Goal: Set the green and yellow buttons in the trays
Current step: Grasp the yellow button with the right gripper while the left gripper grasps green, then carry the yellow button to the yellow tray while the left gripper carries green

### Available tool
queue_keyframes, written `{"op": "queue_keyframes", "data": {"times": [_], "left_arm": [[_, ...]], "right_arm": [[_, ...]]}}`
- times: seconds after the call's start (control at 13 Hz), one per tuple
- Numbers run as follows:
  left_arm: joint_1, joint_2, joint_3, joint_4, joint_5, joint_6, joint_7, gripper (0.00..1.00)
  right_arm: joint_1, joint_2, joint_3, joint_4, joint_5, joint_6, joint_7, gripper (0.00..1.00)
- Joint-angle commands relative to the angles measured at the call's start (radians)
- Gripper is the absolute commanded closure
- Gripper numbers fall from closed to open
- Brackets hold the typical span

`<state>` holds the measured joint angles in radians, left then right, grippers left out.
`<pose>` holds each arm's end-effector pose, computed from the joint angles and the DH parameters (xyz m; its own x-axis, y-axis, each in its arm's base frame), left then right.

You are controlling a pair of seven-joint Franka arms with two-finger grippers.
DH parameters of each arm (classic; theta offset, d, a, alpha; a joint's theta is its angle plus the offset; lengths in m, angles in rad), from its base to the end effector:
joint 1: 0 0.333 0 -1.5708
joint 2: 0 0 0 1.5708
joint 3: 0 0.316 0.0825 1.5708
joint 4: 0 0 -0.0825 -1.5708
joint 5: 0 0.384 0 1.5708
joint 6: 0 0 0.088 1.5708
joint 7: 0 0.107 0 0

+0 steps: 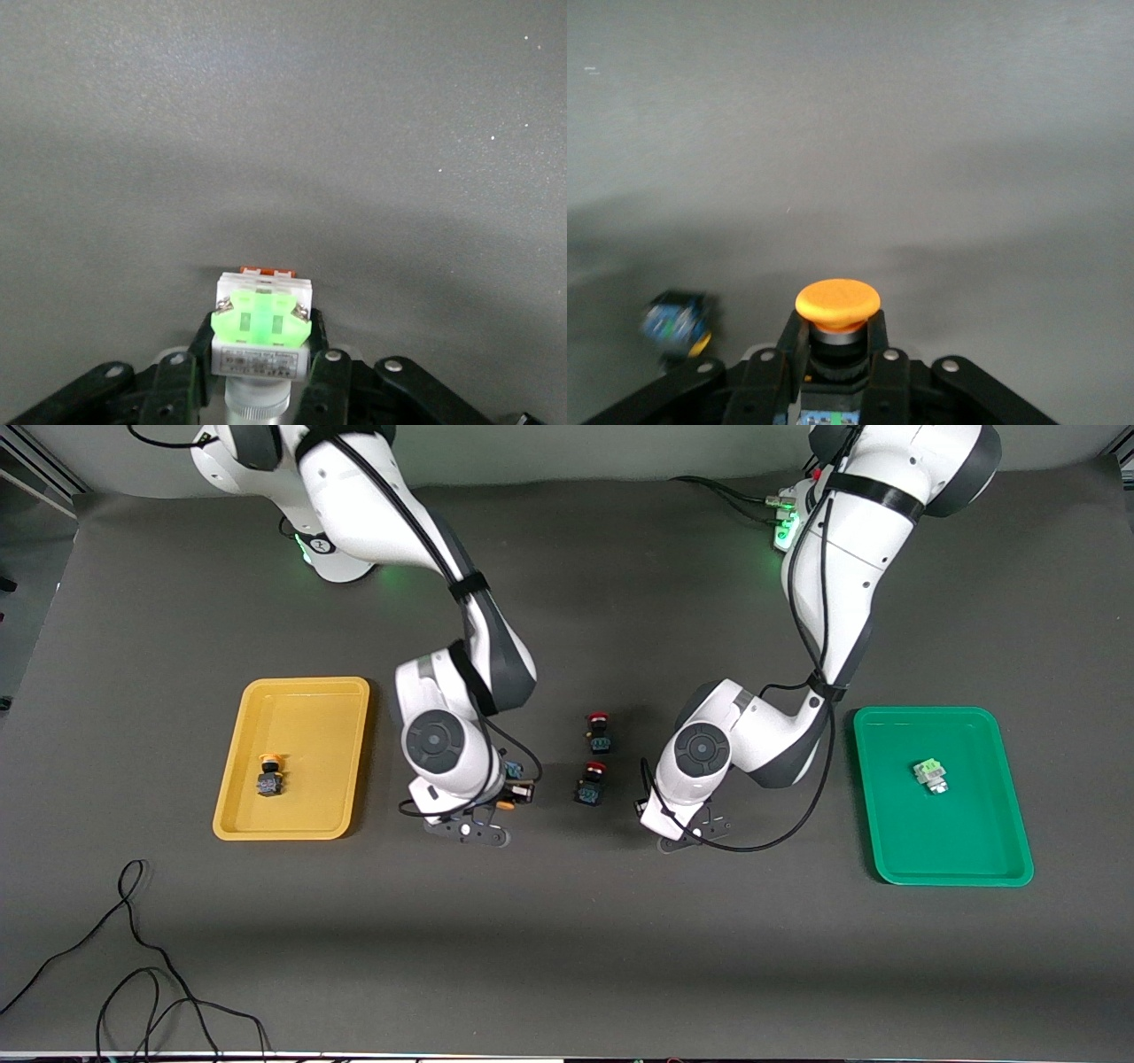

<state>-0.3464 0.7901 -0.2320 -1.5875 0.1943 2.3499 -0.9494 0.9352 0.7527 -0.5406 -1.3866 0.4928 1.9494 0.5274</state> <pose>0.5952 -0.3599 0.1784 0.9551 0.2954 -0.0222 0.2958 -0.9551 0.0148 0.6121 0.3770 0.3000 0.9685 -0.2232 -0.1105 -0.2276 -0.9733 -0.0286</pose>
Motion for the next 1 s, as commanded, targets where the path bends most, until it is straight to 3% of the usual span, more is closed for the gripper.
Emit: {"op": "queue_keyframes", "data": {"times": [0.0, 0.23, 0.38, 0.62, 0.69, 0.92], "left_arm": [[-0.01, -0.006, 0.02, 0.018, 0.014, -0.03, -0.026, 1.0], [0.033, -0.075, 0.016, 0.098, 0.007, -0.275, -0.008, 1.0], [0.061, -0.12, 0.014, 0.19, 0.002, -0.491, 0.056, 1.0], [0.16, -0.225, 0.013, 0.218, -0.038, -0.69, 0.246, 1.0], [0.202, -0.258, 0.013, 0.218, -0.038, -0.746, 0.314, 1.0], [0.349, -0.325, 0.019, 0.199, -0.033, -0.845, 0.56, 1.0]], "right_arm": [[-0.003, -0.116, -0.041, 0.031, 0.003, -0.165, -0.012, 0.85], [-0.001, -0.212, -0.131, -0.055, -0.081, -0.256, -0.184, 0.85], [0.007, -0.289, -0.244, -0.19, -0.103, -0.254, -0.396, 0.85], [0.019, -0.345, -0.398, -0.331, -0.16, -0.238, -0.636, 0.85], [0.02, -0.345, -0.426, -0.398, -0.16, -0.181, -0.706, 0.85], [0.004, -0.326, -0.43, -0.645, -0.132, 0.137, -0.871, 0.86]]}}
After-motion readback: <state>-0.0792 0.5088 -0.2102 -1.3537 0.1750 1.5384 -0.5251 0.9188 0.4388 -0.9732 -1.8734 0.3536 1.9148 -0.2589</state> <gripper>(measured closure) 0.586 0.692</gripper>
